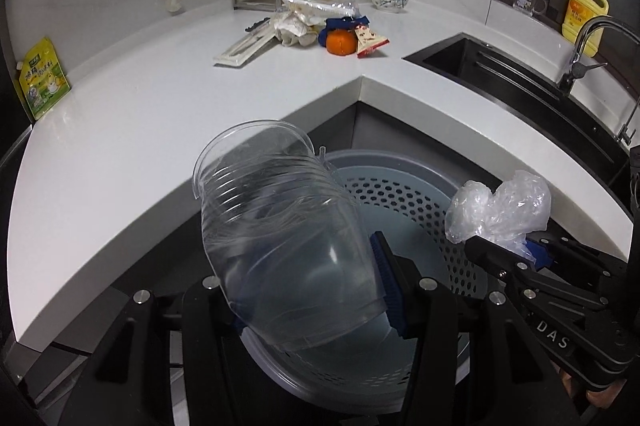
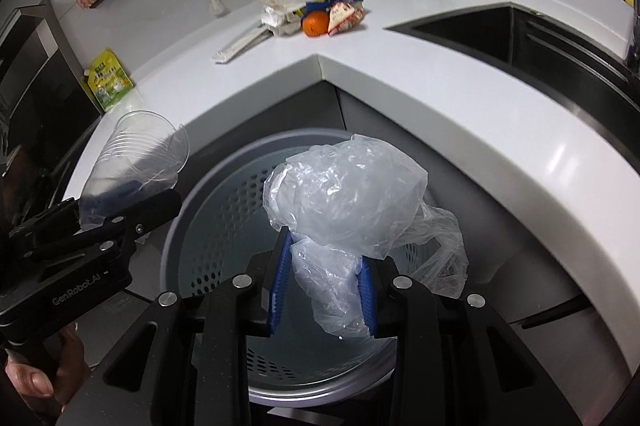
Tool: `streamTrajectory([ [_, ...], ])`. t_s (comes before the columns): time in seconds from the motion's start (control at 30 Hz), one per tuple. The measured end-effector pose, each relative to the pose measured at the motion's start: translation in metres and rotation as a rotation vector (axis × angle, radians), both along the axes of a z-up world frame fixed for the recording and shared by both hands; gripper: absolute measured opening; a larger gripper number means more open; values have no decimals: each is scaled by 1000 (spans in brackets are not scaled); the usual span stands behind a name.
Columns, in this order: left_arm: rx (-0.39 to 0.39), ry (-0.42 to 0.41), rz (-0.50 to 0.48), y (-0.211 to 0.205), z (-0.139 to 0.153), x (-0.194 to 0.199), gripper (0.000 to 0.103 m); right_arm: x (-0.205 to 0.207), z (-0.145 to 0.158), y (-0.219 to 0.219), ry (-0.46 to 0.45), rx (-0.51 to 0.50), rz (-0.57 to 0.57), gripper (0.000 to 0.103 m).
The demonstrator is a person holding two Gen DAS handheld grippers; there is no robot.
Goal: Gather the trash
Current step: 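Carry the cup in the left tool and bag in the right tool over the basket, then open the left tool to drop the cup while the right tool drops the bag into the basket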
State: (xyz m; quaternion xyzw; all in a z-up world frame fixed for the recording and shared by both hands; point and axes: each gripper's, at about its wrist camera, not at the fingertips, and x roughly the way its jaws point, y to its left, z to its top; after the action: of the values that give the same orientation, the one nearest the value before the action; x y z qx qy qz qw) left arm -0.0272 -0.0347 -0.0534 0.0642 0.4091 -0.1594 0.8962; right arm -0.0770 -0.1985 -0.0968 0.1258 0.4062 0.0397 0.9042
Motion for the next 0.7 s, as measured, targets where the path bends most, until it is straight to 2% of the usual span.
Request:
streamTrajectory([
  [0.43, 13, 50, 31, 4, -29, 6, 51, 11, -37, 3, 70, -3, -24, 30],
  [0.7, 17, 57, 46, 6, -33, 8, 53, 17, -44, 1, 84, 2, -27, 30],
])
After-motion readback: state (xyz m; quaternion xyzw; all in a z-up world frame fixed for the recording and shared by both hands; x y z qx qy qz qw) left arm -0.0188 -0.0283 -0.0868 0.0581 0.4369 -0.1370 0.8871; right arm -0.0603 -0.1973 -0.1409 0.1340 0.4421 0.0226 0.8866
